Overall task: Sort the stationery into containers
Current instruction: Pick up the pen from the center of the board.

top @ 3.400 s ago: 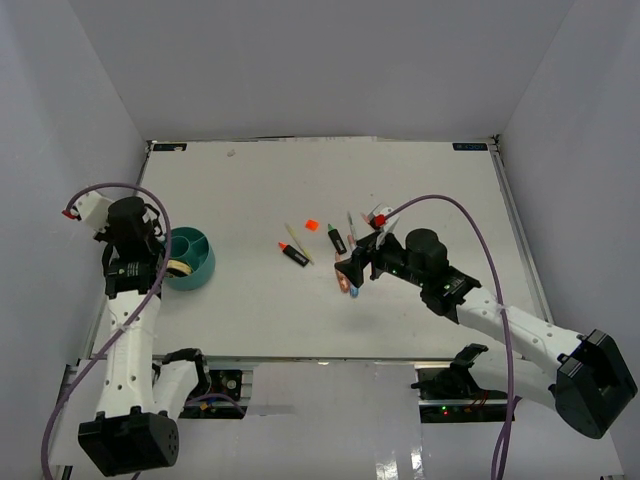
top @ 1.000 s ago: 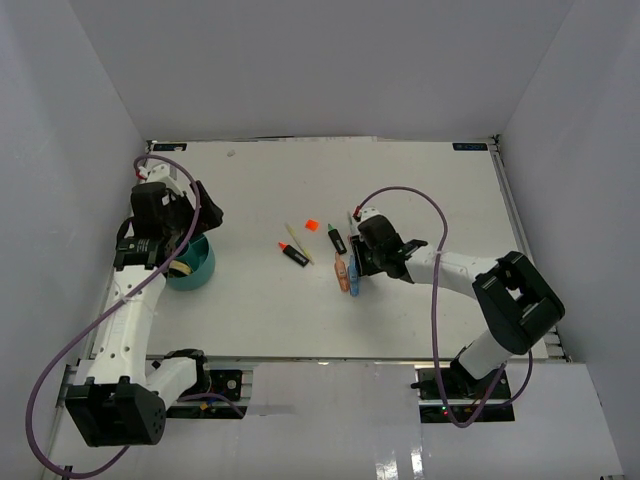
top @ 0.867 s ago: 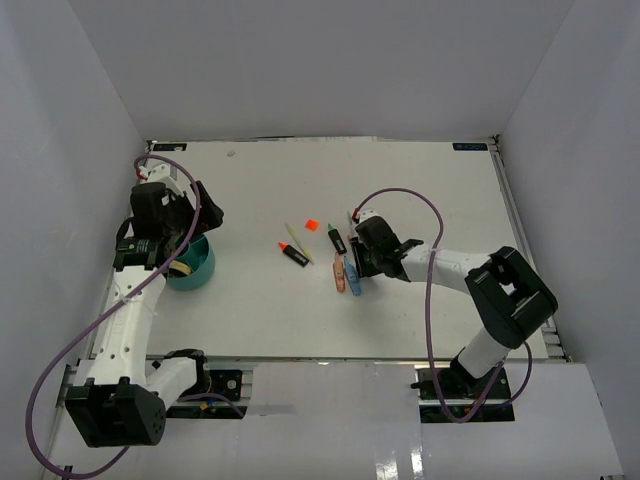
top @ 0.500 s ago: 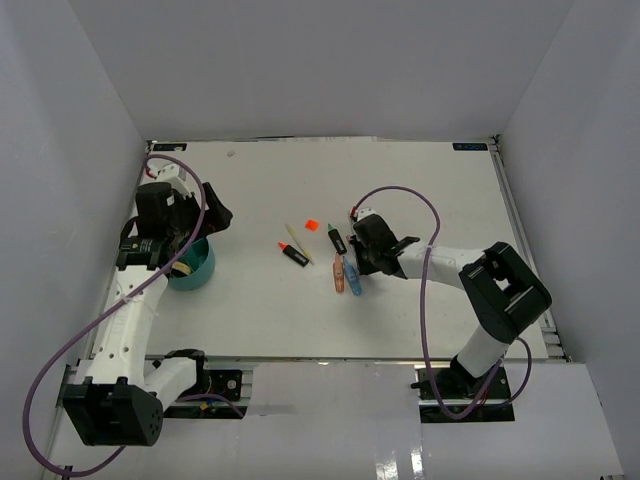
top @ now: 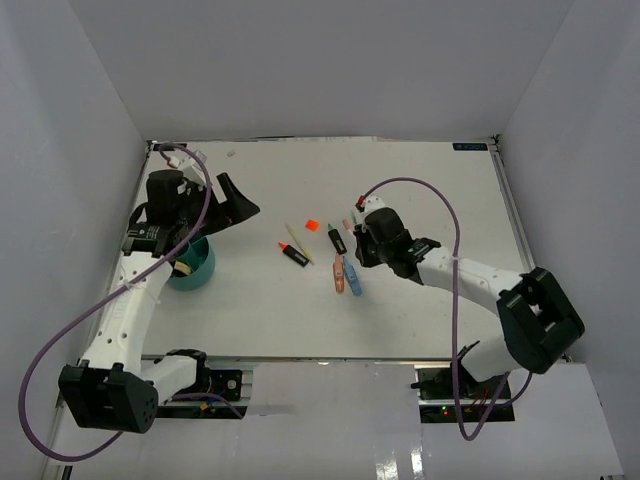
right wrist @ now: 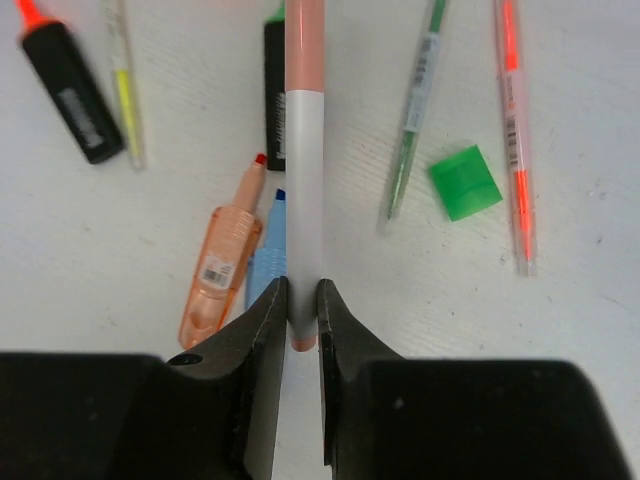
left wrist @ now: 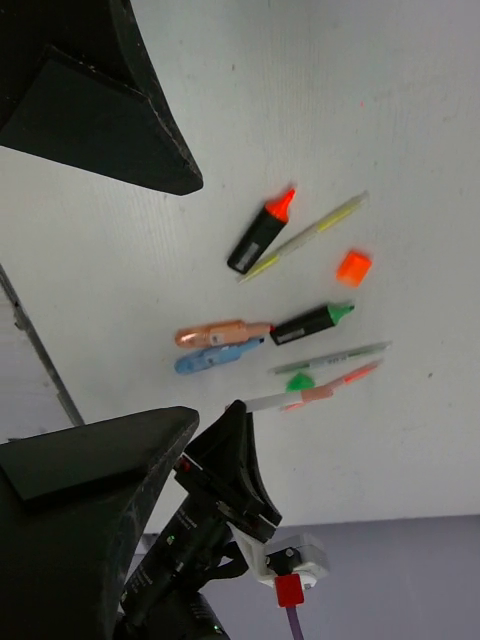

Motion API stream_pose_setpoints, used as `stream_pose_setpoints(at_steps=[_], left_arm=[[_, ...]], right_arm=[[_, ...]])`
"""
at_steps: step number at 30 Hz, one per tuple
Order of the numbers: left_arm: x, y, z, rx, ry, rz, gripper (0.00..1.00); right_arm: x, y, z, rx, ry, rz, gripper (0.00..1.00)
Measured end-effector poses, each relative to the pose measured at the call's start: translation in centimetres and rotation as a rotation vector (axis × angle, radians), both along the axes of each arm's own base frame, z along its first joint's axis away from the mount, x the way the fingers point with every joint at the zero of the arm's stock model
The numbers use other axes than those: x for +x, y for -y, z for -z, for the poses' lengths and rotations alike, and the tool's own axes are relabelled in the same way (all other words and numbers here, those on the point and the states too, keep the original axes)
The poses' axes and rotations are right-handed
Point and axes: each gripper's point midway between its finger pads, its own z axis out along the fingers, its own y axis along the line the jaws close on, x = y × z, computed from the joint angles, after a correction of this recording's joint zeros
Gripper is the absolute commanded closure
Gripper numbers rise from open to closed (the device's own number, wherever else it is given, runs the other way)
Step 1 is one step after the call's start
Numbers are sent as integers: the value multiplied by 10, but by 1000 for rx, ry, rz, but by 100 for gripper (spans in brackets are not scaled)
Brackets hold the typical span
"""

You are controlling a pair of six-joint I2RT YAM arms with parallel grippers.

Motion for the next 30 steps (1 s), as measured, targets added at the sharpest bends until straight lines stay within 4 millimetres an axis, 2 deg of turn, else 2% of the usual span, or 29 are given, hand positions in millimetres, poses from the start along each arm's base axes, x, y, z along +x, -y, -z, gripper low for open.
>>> stream_pose_setpoints(at_steps=[3,8,15,20,24,30], left_arm=[[-5,33,-8,-49,-24,80,2],[-14,93,-14,-105,-74,203,2],[-14,157,-9,-119,-139,268,2],[-8,178,-5,-114,-159,247,10],[-2,183,0,-110,-170,216,21],[6,187,3,-111,-181,190,44]], right_arm=[[-4,-6,-32,85,70,-40,91],[-16,-19,-71,201,156,-135,90],[-30,-34,-109,317,262,-267,90],[-37,-38,-117,352,296,-320,90],[-40,-40,-121,367,312,-348,90],[-42,-43,-125,382,330,-370,90]])
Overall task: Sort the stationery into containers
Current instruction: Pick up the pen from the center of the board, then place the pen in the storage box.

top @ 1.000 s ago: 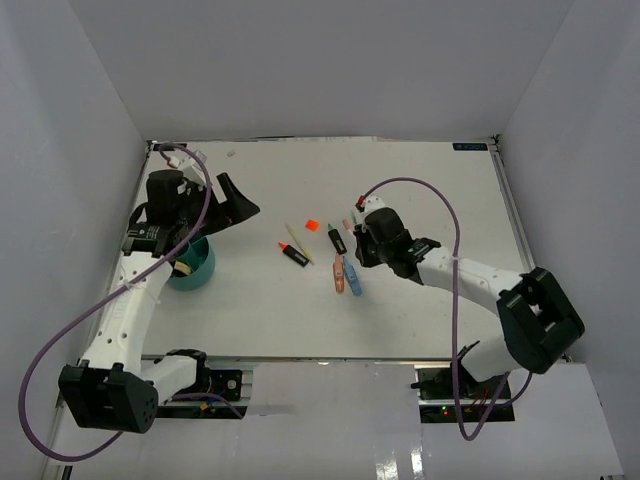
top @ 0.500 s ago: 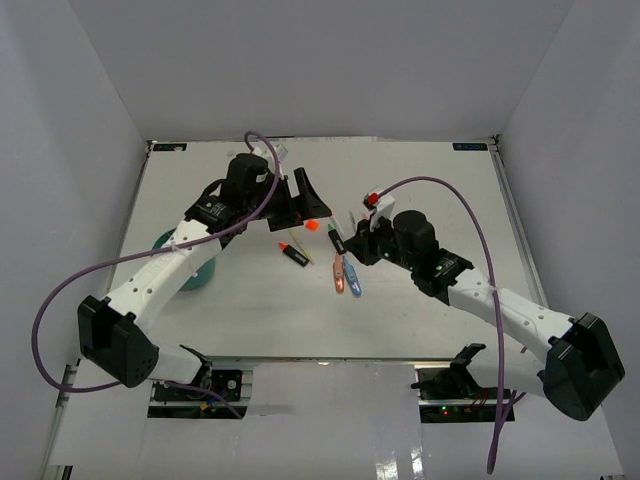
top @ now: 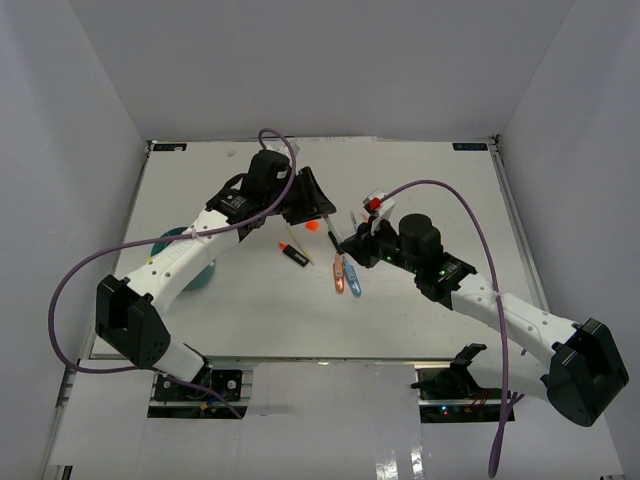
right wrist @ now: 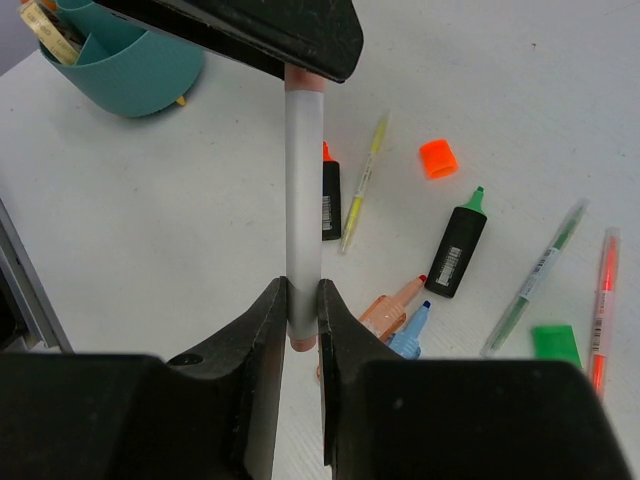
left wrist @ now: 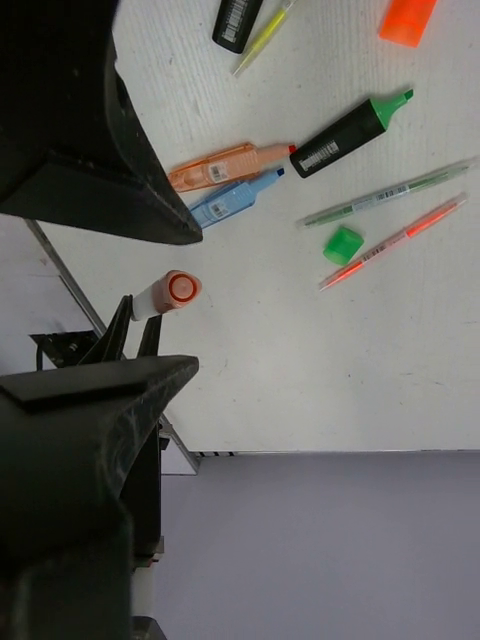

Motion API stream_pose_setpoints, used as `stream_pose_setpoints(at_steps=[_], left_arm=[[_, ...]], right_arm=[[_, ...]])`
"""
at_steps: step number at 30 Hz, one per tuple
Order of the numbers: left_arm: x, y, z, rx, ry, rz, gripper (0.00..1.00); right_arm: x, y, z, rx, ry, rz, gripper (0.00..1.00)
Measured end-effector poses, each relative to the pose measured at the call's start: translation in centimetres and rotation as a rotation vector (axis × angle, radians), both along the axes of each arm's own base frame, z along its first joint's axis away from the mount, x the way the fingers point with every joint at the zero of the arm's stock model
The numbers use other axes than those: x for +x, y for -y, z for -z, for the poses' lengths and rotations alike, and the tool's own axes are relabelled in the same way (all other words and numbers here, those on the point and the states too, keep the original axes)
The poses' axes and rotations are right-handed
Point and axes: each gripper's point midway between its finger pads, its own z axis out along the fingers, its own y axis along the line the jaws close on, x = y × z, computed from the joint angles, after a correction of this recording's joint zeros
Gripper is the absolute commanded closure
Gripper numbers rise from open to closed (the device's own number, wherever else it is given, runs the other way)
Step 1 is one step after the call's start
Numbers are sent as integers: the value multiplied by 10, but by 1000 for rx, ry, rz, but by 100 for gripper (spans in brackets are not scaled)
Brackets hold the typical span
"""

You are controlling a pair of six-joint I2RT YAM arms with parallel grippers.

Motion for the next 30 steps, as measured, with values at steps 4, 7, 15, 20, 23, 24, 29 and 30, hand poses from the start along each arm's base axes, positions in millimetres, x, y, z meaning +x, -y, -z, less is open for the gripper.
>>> stream_pose_setpoints(at_steps=[4,7,15,20,23,24,29,30], left_arm=[[1,5,1,0,2,2,59],[0,6,2,2,1,2,75],[3,6,1,13,22,-12,94],[10,-17,0,75,85,-111,95],[11,-47,-4,126,131,-214,96],[11,-61,-6,144,146,-257,96],[14,-173,-28,208,248,-592,100],[12,-202,-32,225,270,-680,100]], right_arm=[[-1,-1,0,4,7,-7,90],[-2,0,2,1,7,-11,90],[-3,0,3,5,6,-12,38],[-2,1,3,2,9,-6,5],[-1,4,2,0,18,6,10],[-1,5,2,0,20,11,10],[1,8,1,-4,29,28,10],[1,8,1,-5,30,29,10]])
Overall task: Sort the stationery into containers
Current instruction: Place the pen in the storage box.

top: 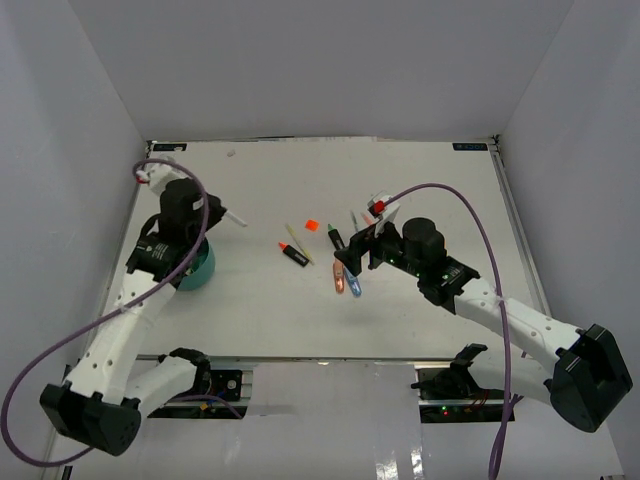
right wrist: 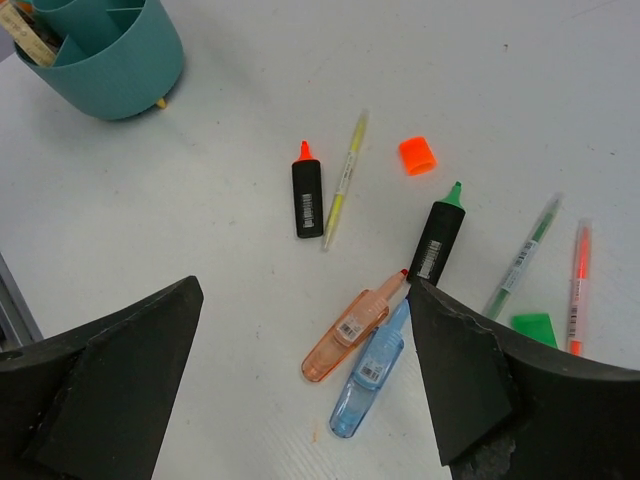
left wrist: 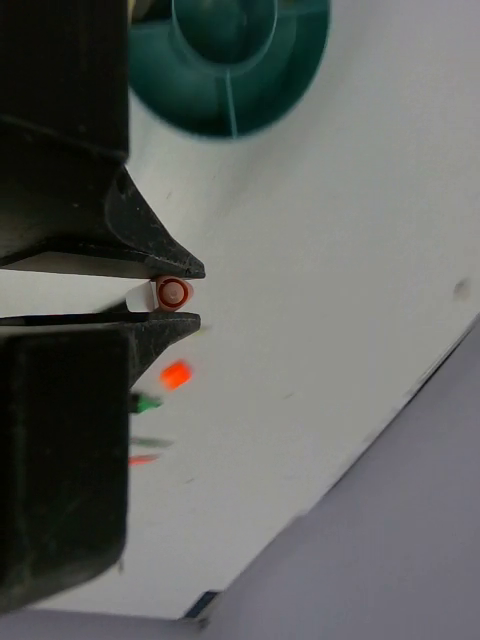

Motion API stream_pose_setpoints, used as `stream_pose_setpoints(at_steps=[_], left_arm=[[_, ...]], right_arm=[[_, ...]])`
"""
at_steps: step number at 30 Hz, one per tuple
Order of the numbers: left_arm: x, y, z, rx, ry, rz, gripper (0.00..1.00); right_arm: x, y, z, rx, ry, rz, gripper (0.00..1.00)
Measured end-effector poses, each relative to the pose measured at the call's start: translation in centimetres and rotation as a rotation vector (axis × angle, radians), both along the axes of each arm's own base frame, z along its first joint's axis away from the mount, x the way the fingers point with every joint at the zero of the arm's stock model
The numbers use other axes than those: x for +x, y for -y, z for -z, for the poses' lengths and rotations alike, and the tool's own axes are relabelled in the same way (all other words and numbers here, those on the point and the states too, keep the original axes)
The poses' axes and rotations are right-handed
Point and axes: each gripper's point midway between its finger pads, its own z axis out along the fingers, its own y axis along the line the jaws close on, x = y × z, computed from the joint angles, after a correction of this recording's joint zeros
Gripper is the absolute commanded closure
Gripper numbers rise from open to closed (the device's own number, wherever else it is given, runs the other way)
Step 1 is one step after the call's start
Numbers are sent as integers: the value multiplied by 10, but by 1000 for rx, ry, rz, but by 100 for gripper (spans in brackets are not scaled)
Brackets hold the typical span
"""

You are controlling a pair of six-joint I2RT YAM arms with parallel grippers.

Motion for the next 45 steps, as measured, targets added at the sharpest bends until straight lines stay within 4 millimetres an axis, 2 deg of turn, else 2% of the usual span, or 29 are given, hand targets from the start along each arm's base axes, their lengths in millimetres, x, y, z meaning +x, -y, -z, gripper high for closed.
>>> stream_pose_setpoints(at_steps=[3,5,7,12,16,21,28,32,35,38,39,41,42,45], left_arm=[[-16,-78,-6,62,58,-251,100],[-29,-115,-8,105,78,-382,100],[-41,-143,-8,147,87,-487,100],[-58,-194,1,225,92,-672,100],[-62,-221,10,250,93,-765,100],[-53,-240,27,253,80,-815,100],[-30,-241,57,221,37,-785,98],[-24,-242,72,195,23,-779,87],[-24,-242,88,180,-4,-776,83],[-24,-242,99,165,-28,-774,73],[-23,-242,102,162,-32,-773,62],[-24,-241,106,152,-39,-773,50],[-24,-241,108,147,-41,-773,40],[-23,-240,108,131,-40,-771,23]], right_arm=[[-2,2,5,-8,-5,0,10],[-3,3,9,-18,-10,-1,10],[-5,5,13,-28,-10,-3,10],[-6,7,13,-33,2,-8,10],[-8,9,14,-34,5,-10,10],[-10,12,14,-36,18,-9,10],[-9,13,13,-40,29,-4,10],[-9,14,15,-46,28,2,10],[-9,15,19,-52,22,4,10],[-9,16,19,-53,23,7,10],[-9,16,19,-53,23,7,10],[-9,16,19,-54,23,7,10],[-9,16,19,-54,23,8,10],[-8,16,19,-55,23,10,10]])
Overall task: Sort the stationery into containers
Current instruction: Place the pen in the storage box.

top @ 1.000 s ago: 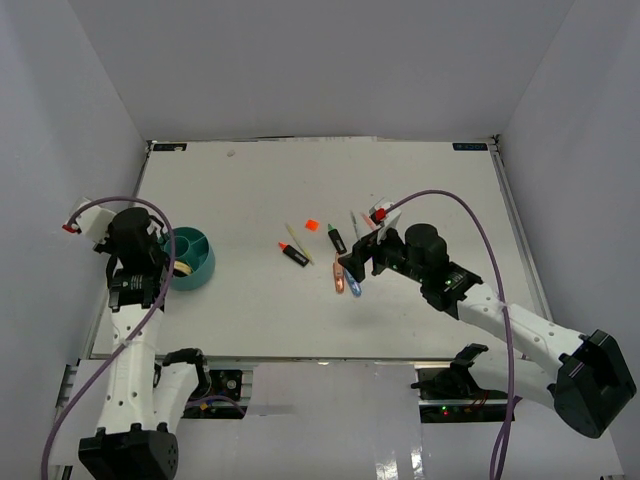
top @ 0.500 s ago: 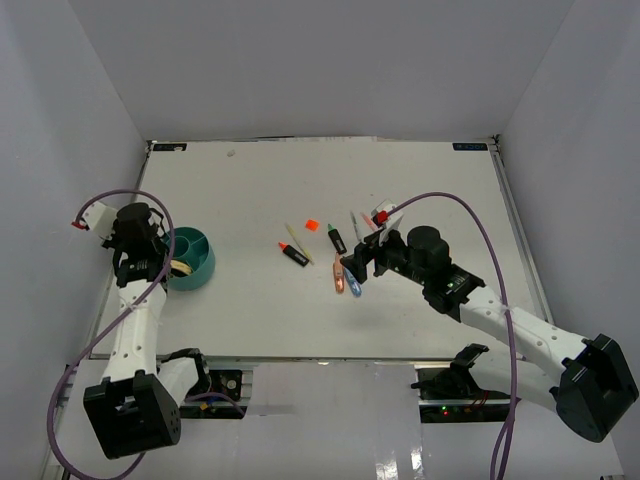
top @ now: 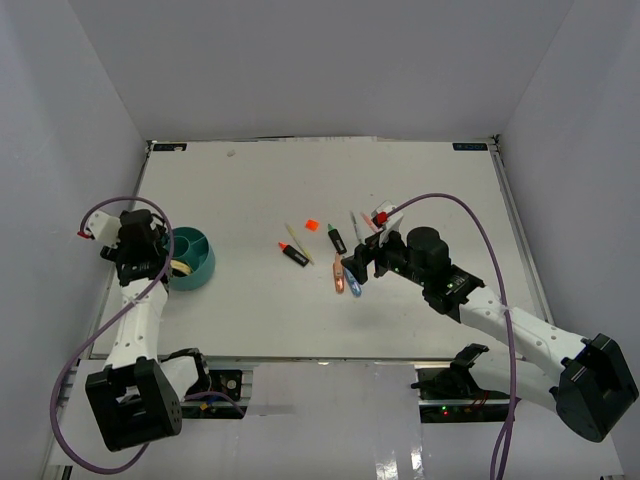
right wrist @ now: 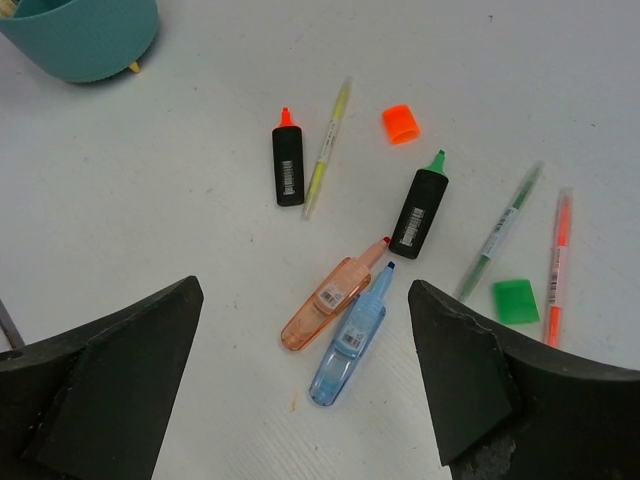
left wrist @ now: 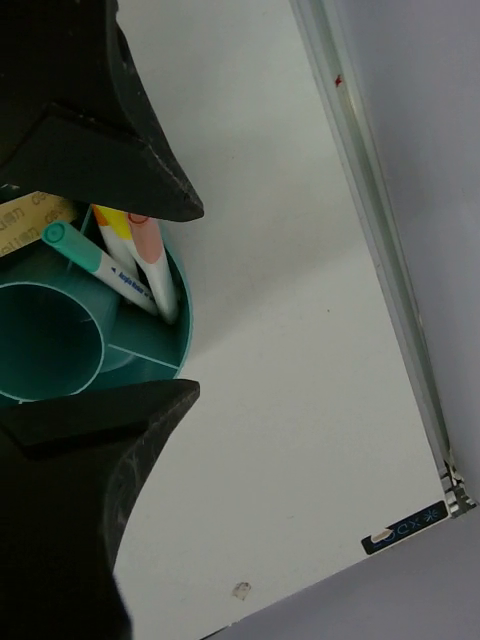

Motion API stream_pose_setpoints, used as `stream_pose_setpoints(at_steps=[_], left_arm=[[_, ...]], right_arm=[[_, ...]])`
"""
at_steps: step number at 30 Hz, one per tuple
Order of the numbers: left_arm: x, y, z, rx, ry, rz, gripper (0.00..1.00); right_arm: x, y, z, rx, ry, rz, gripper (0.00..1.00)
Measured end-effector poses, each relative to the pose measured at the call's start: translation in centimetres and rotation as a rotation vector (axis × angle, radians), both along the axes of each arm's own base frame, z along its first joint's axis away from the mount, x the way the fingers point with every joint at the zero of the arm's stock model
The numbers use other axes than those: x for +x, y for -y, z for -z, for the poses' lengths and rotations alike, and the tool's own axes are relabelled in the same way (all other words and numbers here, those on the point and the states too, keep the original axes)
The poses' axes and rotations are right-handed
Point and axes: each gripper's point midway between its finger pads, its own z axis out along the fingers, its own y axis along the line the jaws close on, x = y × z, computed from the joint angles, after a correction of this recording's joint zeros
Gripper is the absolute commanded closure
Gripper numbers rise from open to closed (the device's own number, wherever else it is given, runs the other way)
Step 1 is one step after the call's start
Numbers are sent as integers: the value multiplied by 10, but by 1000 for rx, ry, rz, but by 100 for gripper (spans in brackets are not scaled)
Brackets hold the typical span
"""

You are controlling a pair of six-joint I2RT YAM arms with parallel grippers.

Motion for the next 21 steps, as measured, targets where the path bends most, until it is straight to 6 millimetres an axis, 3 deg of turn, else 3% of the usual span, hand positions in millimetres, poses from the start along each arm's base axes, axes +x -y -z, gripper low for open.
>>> stream_pose_setpoints(at_steps=[1,4,9,15,16,21], left_arm=[[-1,1,1,-8,-4,2,13],[-5,5,6,-30,-31,14,2],[-9,14,-2,-49,-65,61,2],[2,29,-43,-25,-68,209,2],[6,33,-50,-21,-74,251,2],[23,61,-72,-21,-78,457,2]], right_arm=[[0,0,0,0,0,1,10],[1,1,0,-2,1,9,10],[6,7,7,-28,-13,54,10],[24,20,32,-124,-108,175,0],[28,23,36,-143,-125,196,10],[44,33,56,-220,-215,289,30]])
